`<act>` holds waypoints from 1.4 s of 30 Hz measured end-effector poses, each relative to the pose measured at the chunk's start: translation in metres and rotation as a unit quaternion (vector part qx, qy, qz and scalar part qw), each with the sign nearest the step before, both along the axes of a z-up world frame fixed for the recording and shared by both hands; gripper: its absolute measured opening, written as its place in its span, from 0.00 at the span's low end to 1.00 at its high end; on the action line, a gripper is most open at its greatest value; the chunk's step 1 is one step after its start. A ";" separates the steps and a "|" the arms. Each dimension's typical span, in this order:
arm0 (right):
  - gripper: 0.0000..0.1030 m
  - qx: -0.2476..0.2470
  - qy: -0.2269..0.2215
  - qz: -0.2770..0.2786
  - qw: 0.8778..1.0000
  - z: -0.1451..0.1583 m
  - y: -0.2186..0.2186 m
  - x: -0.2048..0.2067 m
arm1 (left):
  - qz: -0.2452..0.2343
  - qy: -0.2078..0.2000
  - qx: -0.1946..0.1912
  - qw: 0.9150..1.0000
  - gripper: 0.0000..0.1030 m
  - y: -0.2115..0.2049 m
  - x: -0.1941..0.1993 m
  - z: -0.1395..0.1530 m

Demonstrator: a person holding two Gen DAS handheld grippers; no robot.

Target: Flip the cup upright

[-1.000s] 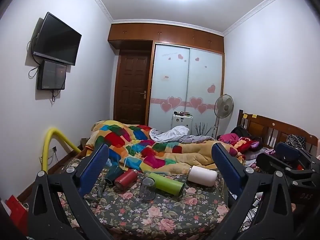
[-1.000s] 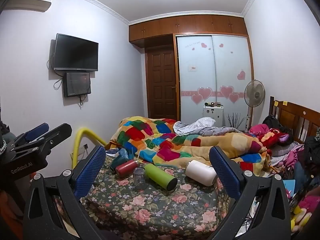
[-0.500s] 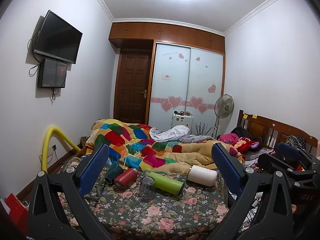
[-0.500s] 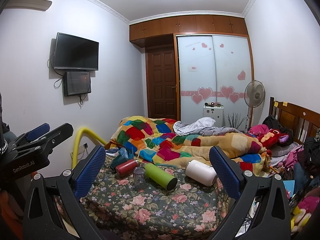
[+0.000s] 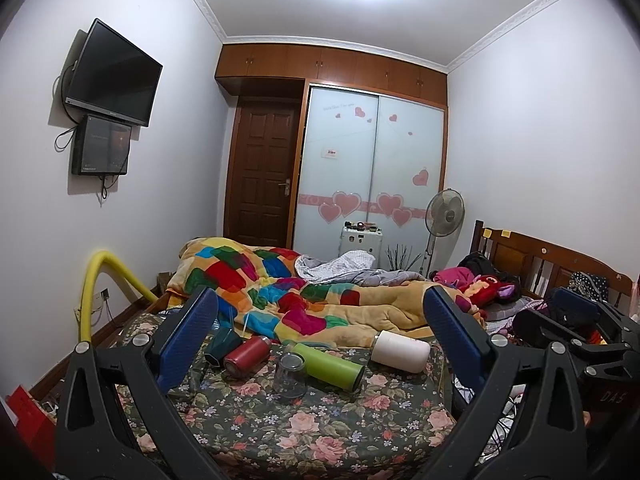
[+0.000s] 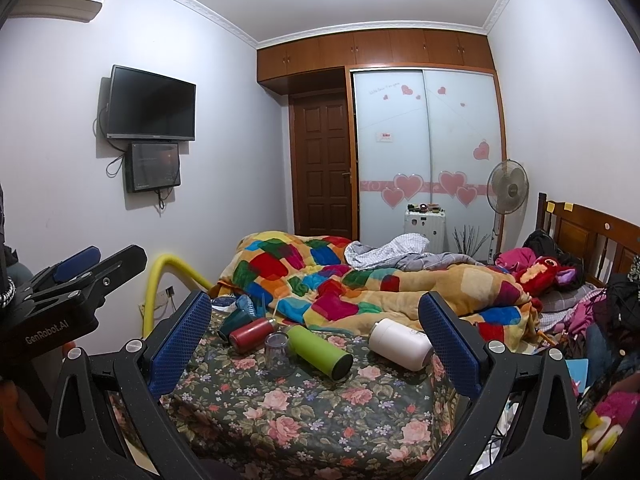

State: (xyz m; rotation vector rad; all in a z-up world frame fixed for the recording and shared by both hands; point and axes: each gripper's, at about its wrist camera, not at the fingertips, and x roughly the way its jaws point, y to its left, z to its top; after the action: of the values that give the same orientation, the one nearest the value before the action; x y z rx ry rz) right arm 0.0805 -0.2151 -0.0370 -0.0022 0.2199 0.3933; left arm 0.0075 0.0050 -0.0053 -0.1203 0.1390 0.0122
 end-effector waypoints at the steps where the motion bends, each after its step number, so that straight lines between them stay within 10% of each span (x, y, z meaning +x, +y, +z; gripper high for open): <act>1: 1.00 0.000 0.000 0.000 1.000 0.000 0.000 0.000 | 0.000 0.000 0.000 1.000 1.00 0.000 0.000 0.000; 42: 1.00 -0.007 0.016 -0.002 1.000 -0.015 -0.002 0.016 | 0.002 0.017 -0.001 1.000 1.00 0.000 0.019 -0.013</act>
State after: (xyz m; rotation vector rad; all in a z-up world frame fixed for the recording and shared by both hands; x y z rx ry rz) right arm 0.0966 -0.2175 -0.0520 -0.0093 0.2547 0.3884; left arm 0.0265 0.0048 -0.0186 -0.1229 0.1729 0.0177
